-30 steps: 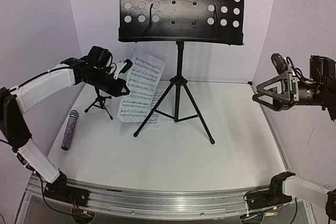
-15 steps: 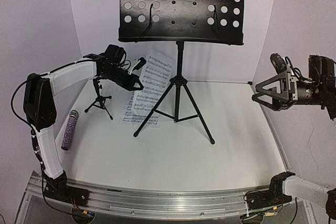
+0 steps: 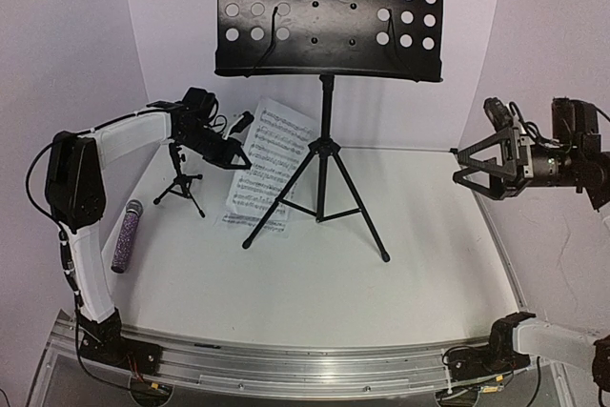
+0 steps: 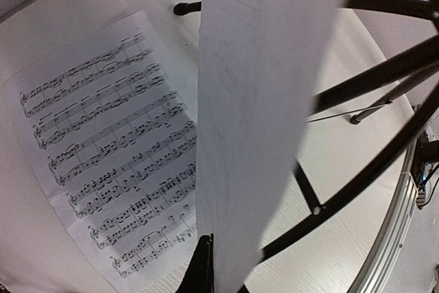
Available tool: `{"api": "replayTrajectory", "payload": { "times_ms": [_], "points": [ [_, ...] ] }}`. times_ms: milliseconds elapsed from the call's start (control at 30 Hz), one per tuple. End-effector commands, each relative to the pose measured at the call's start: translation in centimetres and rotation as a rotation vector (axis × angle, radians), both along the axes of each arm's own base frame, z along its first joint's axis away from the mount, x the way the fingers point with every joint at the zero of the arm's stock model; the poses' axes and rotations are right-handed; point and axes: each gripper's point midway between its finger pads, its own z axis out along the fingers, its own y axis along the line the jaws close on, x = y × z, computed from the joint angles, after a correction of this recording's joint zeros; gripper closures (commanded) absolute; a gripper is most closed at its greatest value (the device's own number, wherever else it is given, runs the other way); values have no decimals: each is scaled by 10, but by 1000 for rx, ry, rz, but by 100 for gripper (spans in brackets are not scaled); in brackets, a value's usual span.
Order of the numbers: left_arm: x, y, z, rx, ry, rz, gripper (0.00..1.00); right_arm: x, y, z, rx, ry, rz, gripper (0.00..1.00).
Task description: Pack up the instrument practice props
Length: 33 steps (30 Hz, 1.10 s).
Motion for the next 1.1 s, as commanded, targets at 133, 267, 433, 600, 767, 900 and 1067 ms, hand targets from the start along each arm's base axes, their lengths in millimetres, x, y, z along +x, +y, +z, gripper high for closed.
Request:
{"api": "replayTrajectory", "payload": {
  "times_ms": [133,267,433,600,767,900,1067],
  "points": [
    [33,11,-56,174,15,50,100,6,2,9,6,-24,9,2],
    [52,19,-76,264,-21,57,100,10,3,9,6,-19,13,2],
    [68,32,-100,373,-50,76,100,14,3,10,5,-15,12,2],
    [84,44,-124,482,-77,90,100,17,3,8,3,-3,7,2],
    [93,51,-133,524,-100,128,100,18,4,8,4,4,6,2],
    [97,52,-129,508,-104,176,86,19,4,8,4,9,5,2],
    [97,50,-108,461,-125,217,53,20,4,9,6,11,4,2]
  ]
}}
